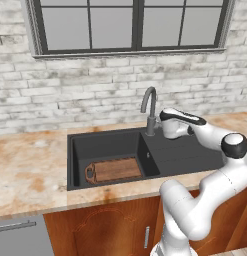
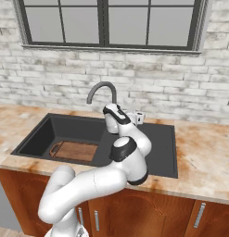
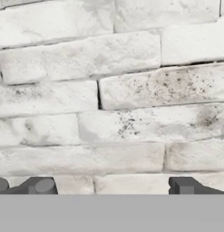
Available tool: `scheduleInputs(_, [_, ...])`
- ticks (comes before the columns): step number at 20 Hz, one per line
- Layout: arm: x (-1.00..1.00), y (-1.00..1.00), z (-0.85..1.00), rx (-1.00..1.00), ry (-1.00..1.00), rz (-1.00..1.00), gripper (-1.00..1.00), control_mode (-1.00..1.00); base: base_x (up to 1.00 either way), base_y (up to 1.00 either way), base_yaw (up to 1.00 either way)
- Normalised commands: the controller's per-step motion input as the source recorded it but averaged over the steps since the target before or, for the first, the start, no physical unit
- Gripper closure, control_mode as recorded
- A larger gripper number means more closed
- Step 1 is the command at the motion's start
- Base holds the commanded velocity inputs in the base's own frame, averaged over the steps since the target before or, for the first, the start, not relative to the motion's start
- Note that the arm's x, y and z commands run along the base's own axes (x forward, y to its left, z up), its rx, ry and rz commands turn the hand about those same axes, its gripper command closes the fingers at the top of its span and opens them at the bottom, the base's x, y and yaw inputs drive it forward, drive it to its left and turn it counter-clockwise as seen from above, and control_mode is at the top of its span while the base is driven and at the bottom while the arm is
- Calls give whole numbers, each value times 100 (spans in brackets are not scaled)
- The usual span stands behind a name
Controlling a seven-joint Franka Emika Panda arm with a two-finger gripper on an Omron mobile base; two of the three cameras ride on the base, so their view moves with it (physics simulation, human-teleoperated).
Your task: Turn on the sink faucet with hot water and rinse the cutting board for ten seconds, then turn off the faucet. Push the cutting board to reach the water if necessary.
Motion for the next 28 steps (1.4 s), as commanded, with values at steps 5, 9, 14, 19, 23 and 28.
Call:
scheduleInputs(5, [-13, -16, -3, 0, 0, 0, -100, -100, 0, 0, 0])
scheduleInputs(9, [-14, -19, -1, 0, 0, 0, -100, -100, 0, 0, 0])
scheduleInputs(14, [-13, -20, -1, 0, 0, 0, -100, -100, 0, 0, 0])
scheduleInputs(19, [-12, -19, -2, 0, 0, 0, -100, -100, 0, 0, 0])
scheduleInputs(23, [-9, -20, 0, 0, 0, 0, -100, -100, 0, 0, 0])
scheduleInputs(28, [-3, -27, 0, 0, 0, 0, -100, -100, 0, 0, 0])
